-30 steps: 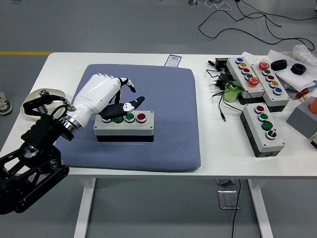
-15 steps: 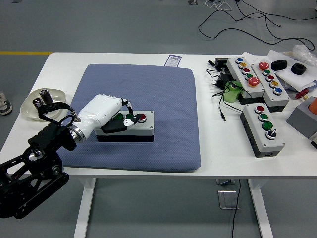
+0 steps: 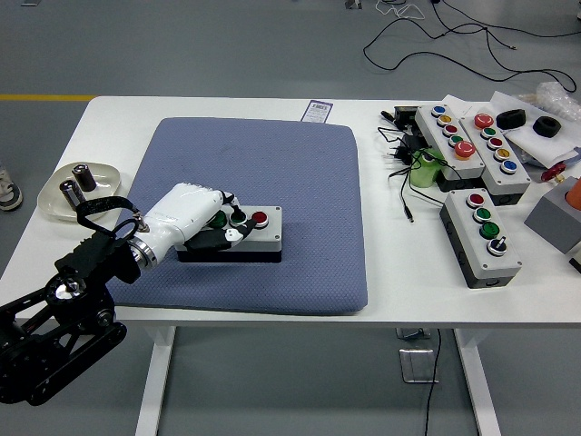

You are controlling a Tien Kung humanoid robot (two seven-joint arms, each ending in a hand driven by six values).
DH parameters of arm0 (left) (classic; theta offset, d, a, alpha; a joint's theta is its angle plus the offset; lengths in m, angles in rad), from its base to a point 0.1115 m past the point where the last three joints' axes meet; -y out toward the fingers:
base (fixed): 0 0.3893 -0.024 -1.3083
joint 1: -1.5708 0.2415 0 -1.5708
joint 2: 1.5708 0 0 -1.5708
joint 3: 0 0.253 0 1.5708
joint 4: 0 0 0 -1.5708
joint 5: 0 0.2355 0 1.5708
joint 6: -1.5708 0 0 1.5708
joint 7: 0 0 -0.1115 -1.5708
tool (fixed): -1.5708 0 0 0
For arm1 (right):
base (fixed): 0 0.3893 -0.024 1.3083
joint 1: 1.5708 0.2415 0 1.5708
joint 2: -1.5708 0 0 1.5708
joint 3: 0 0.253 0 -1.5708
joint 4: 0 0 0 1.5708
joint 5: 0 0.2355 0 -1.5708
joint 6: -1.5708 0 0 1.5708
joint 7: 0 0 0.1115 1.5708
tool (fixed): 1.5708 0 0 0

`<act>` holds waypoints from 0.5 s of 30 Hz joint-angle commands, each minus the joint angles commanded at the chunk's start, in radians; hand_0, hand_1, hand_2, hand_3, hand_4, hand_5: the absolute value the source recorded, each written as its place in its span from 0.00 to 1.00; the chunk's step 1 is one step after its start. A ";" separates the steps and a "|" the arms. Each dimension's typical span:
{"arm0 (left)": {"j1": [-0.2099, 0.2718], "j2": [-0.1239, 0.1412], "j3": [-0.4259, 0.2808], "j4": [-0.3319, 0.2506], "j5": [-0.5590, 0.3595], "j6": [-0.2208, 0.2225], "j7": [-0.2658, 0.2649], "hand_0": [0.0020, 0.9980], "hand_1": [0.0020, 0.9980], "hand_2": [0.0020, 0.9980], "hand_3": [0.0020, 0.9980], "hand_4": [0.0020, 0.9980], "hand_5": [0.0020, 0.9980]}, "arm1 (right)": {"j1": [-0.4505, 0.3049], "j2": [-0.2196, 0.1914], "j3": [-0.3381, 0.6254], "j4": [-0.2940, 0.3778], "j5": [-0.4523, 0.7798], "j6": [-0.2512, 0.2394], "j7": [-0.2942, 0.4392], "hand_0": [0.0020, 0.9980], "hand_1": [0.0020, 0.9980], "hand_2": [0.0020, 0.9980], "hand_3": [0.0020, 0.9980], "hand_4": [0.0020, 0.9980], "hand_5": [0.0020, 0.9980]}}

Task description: Pick up the button,place it on the desk,press the button,press the button

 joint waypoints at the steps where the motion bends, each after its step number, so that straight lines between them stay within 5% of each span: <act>1: -0.001 0.000 -0.002 -0.007 -0.009 0.017 0.000 0.00 0.00 0.00 0.57 0.67 0.98 | 0.000 0.000 0.000 0.000 0.000 0.000 0.000 0.67 0.66 0.68 0.62 0.31 0.17; 6: -0.012 -0.012 0.001 -0.035 -0.034 0.069 -0.003 0.00 0.00 0.00 0.58 0.66 0.99 | -0.001 -0.001 -0.002 0.000 0.002 0.000 0.000 0.67 0.66 0.68 0.62 0.31 0.17; 15: -0.033 -0.033 0.042 -0.012 -0.041 0.061 0.002 0.00 0.00 0.00 0.59 0.66 1.00 | 0.002 0.000 -0.012 0.000 0.013 0.000 -0.001 0.67 0.66 0.68 0.62 0.31 0.17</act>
